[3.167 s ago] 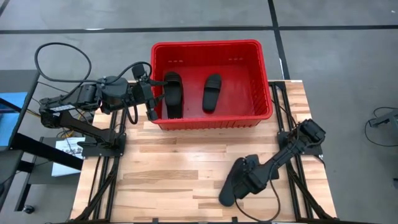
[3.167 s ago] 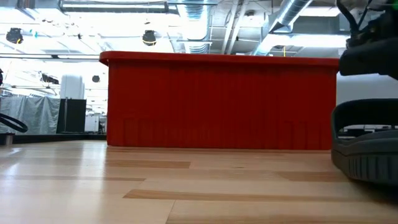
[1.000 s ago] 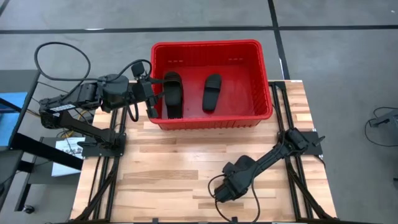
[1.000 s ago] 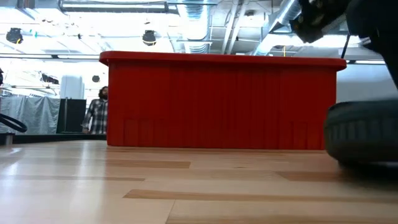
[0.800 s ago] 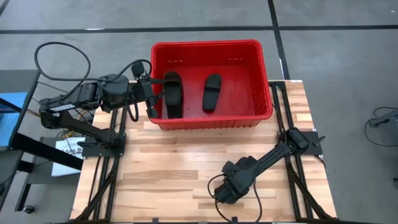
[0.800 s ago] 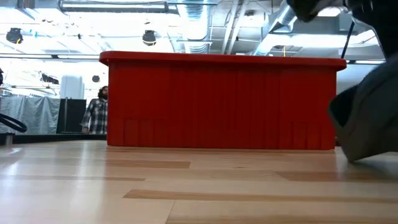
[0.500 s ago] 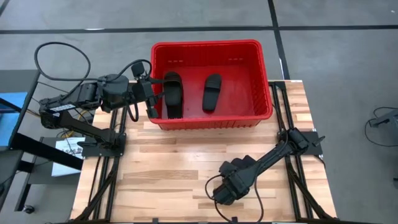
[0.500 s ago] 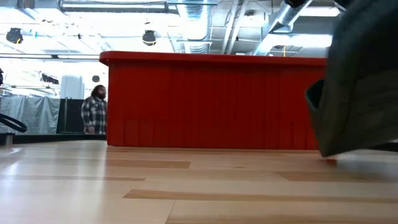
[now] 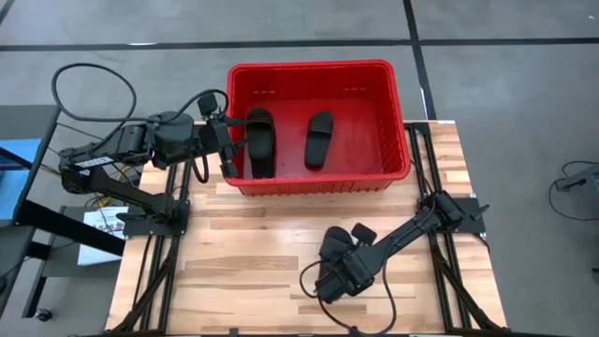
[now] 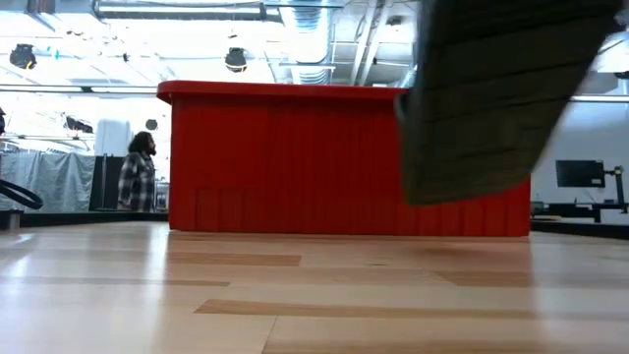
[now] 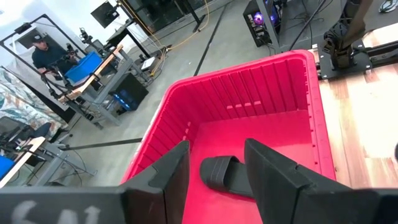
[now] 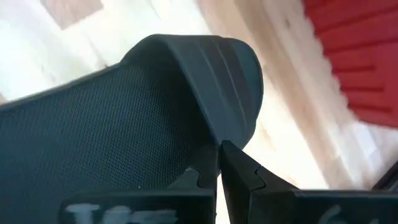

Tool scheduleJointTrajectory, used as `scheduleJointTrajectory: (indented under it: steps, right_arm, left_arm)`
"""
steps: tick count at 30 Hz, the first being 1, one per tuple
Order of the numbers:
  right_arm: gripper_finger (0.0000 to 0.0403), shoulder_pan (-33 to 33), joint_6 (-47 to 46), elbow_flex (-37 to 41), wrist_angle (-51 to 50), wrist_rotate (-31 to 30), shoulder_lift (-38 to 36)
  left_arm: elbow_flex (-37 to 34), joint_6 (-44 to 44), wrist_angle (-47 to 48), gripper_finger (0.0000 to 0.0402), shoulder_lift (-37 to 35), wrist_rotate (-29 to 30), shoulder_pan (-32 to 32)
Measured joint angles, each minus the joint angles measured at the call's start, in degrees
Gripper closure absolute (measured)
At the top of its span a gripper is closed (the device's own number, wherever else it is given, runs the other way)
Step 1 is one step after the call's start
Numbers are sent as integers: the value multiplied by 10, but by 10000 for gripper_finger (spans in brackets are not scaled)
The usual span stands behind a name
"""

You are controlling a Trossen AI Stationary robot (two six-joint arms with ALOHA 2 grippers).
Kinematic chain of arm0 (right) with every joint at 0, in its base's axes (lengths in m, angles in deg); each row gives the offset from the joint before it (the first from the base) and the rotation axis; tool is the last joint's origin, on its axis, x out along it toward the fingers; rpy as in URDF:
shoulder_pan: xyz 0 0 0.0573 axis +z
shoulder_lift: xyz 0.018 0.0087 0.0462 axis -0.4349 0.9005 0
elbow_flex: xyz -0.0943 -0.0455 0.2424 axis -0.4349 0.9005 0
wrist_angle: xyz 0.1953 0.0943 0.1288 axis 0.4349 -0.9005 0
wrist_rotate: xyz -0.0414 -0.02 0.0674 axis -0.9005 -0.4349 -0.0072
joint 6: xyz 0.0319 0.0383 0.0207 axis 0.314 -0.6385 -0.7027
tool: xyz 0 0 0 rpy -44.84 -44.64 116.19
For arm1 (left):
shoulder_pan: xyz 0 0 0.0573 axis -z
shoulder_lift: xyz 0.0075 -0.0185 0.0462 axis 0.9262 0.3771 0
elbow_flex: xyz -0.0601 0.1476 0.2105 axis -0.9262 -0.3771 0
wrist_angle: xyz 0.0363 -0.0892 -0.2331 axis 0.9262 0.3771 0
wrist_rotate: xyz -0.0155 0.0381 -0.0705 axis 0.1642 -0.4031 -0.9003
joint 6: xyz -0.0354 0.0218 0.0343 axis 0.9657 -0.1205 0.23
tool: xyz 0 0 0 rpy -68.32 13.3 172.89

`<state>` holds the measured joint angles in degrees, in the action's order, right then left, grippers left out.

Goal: Pick and place slides into bin
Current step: Put the black slide into the red bin

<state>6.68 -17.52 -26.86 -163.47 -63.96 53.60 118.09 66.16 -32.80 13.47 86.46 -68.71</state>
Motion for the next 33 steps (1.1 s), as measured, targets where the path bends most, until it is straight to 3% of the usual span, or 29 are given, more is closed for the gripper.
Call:
scheduleJointTrajectory:
  steps: [16, 23, 33]
  right_arm:
    - [403, -78, 212, -5, 21, -114, -7]
    - [403, -90, 350, -5, 58, -116, -8]
    - [403, -74, 371, -22, 45, -112, -9]
  left_arm:
    - [0, 0, 5, 256, 0, 1, 0]
    - [0, 0, 5, 256, 0, 9, 0]
    - [0, 22, 13, 256, 0, 9, 0]
